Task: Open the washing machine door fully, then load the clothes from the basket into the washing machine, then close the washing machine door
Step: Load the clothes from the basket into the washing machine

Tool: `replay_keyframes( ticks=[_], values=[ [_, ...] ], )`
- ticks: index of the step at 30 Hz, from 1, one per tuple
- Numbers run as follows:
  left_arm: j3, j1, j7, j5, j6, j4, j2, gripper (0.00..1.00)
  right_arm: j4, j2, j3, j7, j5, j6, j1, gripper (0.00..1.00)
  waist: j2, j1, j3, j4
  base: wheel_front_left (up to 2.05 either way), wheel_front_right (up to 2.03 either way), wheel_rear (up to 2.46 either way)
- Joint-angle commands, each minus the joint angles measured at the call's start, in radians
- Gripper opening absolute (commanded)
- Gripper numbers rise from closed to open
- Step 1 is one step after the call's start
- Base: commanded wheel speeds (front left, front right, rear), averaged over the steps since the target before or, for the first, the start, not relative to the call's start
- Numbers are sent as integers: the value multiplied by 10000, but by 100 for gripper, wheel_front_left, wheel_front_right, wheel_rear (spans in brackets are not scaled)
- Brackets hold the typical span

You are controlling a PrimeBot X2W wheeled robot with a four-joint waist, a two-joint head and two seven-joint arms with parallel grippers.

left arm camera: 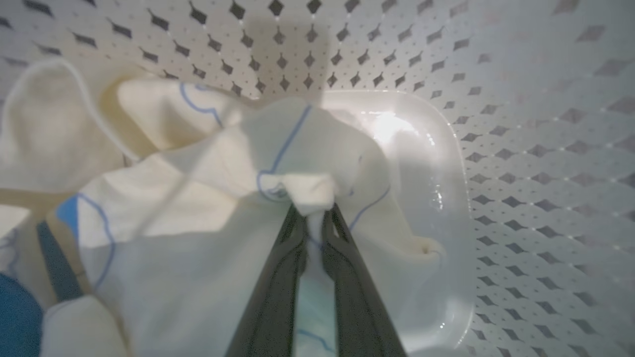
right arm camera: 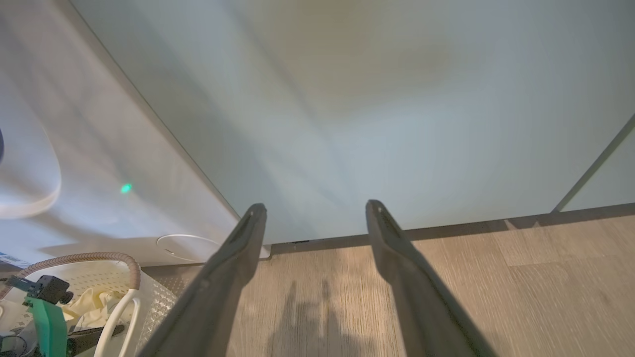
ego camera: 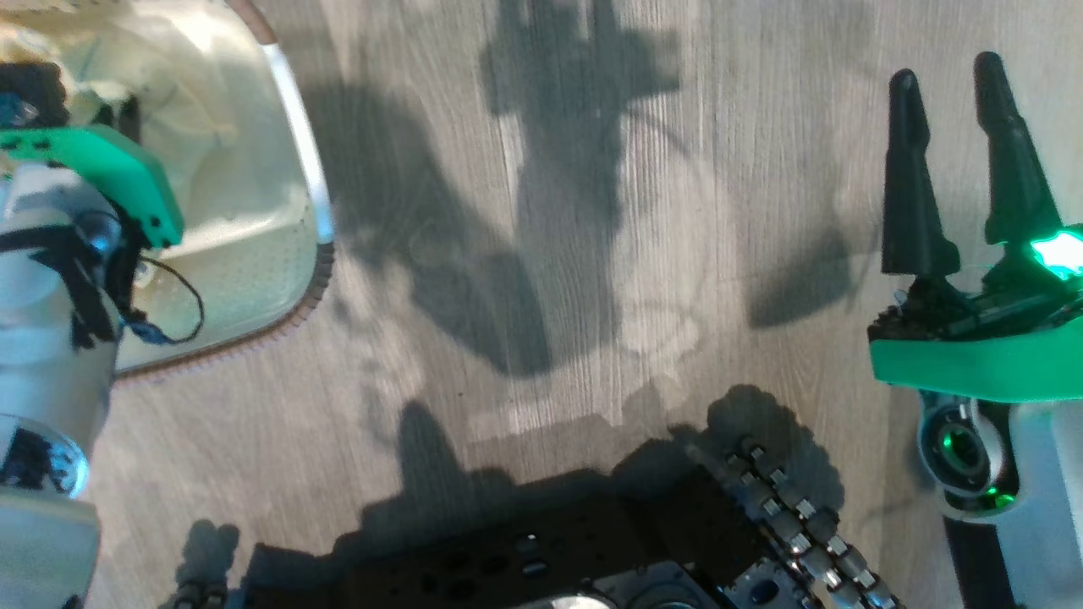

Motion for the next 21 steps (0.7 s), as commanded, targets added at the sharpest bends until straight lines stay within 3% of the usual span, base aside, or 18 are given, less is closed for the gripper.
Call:
replay_keyframes(
  ticks=[1, 11, 21],
  values=[
    [99, 453, -219, 20, 3, -67, 277, 0, -208, -50, 18, -65, -126, -29, 446, 100, 0, 0, -276, 211, 0, 0, 0],
    [90, 1325, -751, 94, 118, -1271, -202, 0, -39, -50, -536, -65, -752, -29, 876, 100, 0, 0, -1437, 1009, 0, 0, 0],
    [858, 3176, -762, 636, 868, -5046, -465, 0, 117, -50, -998, -65, -1295, -29, 1372, 100, 0, 0, -2775, 1784, 0, 0, 0]
  ],
)
